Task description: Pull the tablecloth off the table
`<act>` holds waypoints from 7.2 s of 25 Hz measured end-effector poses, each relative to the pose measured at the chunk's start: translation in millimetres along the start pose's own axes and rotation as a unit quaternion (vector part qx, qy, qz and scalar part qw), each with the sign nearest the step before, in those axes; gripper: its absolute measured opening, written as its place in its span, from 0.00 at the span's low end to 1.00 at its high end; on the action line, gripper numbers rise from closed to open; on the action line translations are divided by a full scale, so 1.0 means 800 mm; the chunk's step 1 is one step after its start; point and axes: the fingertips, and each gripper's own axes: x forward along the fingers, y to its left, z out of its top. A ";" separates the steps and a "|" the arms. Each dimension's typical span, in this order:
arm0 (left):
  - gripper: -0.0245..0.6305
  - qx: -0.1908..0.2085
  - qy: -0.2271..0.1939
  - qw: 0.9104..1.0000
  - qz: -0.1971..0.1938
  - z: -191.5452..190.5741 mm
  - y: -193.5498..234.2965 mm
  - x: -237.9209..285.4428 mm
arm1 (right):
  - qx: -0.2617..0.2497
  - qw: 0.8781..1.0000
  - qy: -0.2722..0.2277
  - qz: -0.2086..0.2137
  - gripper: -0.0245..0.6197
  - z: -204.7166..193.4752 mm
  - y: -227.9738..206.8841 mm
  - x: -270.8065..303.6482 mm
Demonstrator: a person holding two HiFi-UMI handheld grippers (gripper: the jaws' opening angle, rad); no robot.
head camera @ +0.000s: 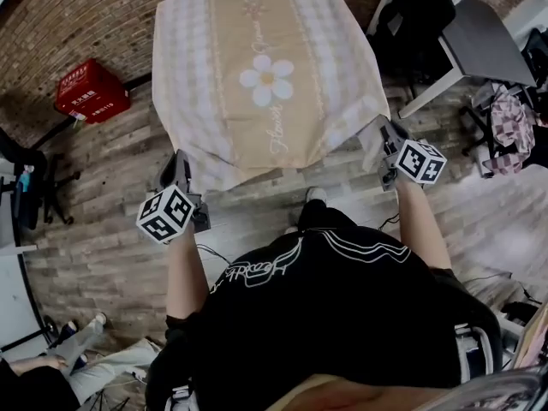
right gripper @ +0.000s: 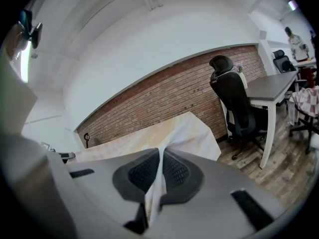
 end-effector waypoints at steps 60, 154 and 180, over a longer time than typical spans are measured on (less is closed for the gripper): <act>0.05 -0.010 -0.031 0.999 0.028 -0.073 -0.173 -0.206 | -0.015 0.993 -0.011 0.116 0.03 -0.015 0.012 -0.203; 0.05 -0.052 0.031 0.996 0.072 -0.251 -0.225 -0.335 | 0.006 0.993 0.079 0.088 0.03 -0.161 -0.079 -0.373; 0.05 -0.059 0.032 0.995 0.072 -0.242 -0.224 -0.330 | -0.001 0.991 0.081 0.104 0.03 -0.161 -0.072 -0.369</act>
